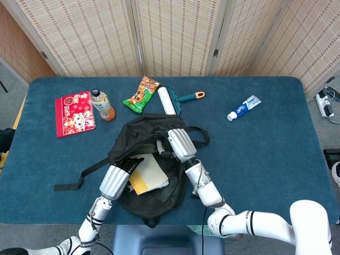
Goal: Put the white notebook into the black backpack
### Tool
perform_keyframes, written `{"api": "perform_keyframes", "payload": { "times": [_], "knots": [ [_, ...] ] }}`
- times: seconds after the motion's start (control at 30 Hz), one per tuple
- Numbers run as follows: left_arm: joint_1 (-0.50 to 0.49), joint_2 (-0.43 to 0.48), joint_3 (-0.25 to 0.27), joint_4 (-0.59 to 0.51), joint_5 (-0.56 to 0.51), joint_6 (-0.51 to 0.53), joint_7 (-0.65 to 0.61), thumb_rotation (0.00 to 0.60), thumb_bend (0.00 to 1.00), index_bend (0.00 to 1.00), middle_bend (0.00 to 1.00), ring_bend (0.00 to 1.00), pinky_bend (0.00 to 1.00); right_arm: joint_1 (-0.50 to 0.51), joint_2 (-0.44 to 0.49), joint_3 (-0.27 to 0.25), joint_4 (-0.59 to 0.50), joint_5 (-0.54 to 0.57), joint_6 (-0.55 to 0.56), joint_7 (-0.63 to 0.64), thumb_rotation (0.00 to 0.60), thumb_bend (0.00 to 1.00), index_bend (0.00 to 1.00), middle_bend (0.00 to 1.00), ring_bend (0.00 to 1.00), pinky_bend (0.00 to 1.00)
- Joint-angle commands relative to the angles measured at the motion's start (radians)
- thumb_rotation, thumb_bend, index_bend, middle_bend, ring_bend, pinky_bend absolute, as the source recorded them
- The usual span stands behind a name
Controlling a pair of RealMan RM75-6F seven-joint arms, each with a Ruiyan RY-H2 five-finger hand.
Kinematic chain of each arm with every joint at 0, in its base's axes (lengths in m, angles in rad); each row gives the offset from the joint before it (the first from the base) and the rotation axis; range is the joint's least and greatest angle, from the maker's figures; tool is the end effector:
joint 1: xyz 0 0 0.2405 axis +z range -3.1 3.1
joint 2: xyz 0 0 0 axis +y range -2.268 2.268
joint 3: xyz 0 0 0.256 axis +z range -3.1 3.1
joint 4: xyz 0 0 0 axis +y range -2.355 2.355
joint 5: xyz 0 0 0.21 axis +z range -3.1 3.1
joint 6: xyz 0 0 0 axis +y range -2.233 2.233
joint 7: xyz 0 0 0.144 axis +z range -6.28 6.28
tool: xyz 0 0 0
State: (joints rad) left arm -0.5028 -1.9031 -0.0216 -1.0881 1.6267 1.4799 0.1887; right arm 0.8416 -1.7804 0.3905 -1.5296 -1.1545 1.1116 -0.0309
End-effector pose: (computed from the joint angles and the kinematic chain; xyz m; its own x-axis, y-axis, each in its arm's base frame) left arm -0.1642 0.2586 -0.0618 0.3243 -0.1079 0.9398 0.7965 -0.5048 -0.3328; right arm -0.0211 -0.3426 -0.0275 -0.1797 -0.2658 0.9471 -0.8745 -0.3978 -0.2775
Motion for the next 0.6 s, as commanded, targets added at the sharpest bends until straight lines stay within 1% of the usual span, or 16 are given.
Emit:
{"api": "perform_keyframes", "payload": {
  "times": [0.03,0.17,0.27,0.4,0.5,0.6],
  "knots": [
    [-0.012,-0.047,-0.029,0.023,-0.015,-0.018,0.013,0.600,0.00,0.21,0.33,0.33,0.31,-0.002,0.002,-0.001,-0.006,-0.002,0.002,-0.001,0.600,0.68,0.61,0.38,0.31,0.27],
    [-0.038,-0.099,-0.069,0.057,-0.041,-0.057,0.028,0.600,0.00,0.24,0.33,0.36,0.31,-0.004,0.005,-0.001,-0.010,0.001,0.001,-0.003,0.600,0.68,0.61,0.38,0.30,0.27],
    [-0.057,-0.125,-0.090,0.080,-0.056,-0.087,0.040,0.600,0.00,0.26,0.33,0.36,0.31,-0.006,0.006,-0.004,-0.009,-0.001,0.000,-0.005,0.600,0.68,0.61,0.38,0.30,0.27],
    [-0.071,-0.156,-0.118,0.103,-0.089,-0.118,0.085,0.600,0.00,0.26,0.33,0.36,0.32,-0.007,0.007,-0.006,-0.006,0.001,-0.004,-0.003,0.600,0.68,0.61,0.38,0.30,0.27],
    [-0.068,-0.157,-0.122,0.088,-0.108,-0.136,0.133,0.600,0.00,0.24,0.33,0.36,0.32,-0.007,0.009,-0.008,-0.004,-0.001,-0.006,-0.002,0.600,0.68,0.61,0.38,0.30,0.27],
    [-0.057,-0.140,-0.114,0.049,-0.113,-0.135,0.177,0.600,0.00,0.22,0.32,0.35,0.33,-0.008,0.011,-0.007,-0.001,-0.001,-0.008,0.002,0.600,0.68,0.61,0.38,0.30,0.27]
  ]
}}
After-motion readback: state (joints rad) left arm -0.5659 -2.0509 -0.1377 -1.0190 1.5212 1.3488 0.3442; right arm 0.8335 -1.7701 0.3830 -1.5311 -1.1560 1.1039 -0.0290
